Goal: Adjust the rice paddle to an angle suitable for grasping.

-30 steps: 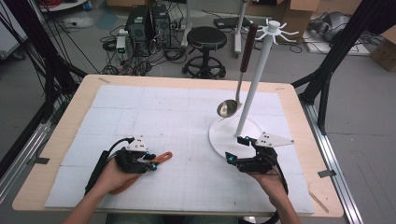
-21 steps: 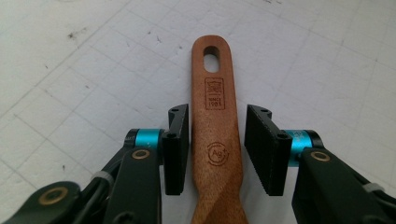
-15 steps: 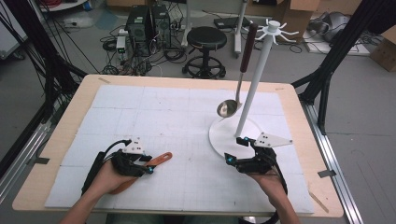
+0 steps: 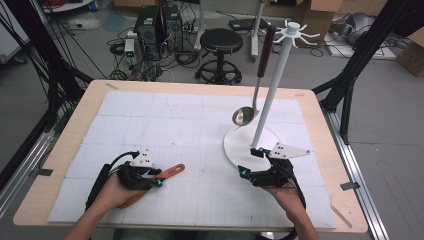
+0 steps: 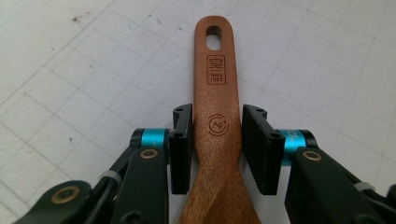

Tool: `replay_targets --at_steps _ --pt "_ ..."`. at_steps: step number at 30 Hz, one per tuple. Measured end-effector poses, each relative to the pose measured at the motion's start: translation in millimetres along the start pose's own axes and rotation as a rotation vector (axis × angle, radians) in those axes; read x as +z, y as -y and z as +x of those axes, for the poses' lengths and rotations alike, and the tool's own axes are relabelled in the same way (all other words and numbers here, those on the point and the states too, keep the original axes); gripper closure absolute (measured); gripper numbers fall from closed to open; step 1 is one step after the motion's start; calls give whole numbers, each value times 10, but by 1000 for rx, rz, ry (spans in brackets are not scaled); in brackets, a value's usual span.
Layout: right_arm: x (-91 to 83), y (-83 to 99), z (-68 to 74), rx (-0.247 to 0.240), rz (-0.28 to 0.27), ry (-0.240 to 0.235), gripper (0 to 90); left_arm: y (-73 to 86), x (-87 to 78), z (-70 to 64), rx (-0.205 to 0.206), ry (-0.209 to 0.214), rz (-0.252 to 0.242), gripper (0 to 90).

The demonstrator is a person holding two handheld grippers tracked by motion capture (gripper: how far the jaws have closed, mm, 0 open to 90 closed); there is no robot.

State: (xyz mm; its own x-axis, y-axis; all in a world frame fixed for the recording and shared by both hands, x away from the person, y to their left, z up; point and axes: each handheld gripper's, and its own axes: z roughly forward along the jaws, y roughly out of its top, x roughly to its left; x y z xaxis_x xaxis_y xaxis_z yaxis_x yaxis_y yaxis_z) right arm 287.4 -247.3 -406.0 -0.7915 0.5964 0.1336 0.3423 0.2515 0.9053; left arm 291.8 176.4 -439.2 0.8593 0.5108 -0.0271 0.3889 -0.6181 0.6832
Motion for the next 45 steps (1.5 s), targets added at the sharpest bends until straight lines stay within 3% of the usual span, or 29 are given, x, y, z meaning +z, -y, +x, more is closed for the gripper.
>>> replay_targets --at_steps 12,32,45 --pt "52 8 36 -9 14 -13 190 -23 -13 2 5 6 -9 650" --pt "133 4 103 8 27 -41 194 -108 -49 -56 8 33 -76 650" --pt "284 -26 195 33 28 -94 194 -216 -58 -110 28 53 -111 650"
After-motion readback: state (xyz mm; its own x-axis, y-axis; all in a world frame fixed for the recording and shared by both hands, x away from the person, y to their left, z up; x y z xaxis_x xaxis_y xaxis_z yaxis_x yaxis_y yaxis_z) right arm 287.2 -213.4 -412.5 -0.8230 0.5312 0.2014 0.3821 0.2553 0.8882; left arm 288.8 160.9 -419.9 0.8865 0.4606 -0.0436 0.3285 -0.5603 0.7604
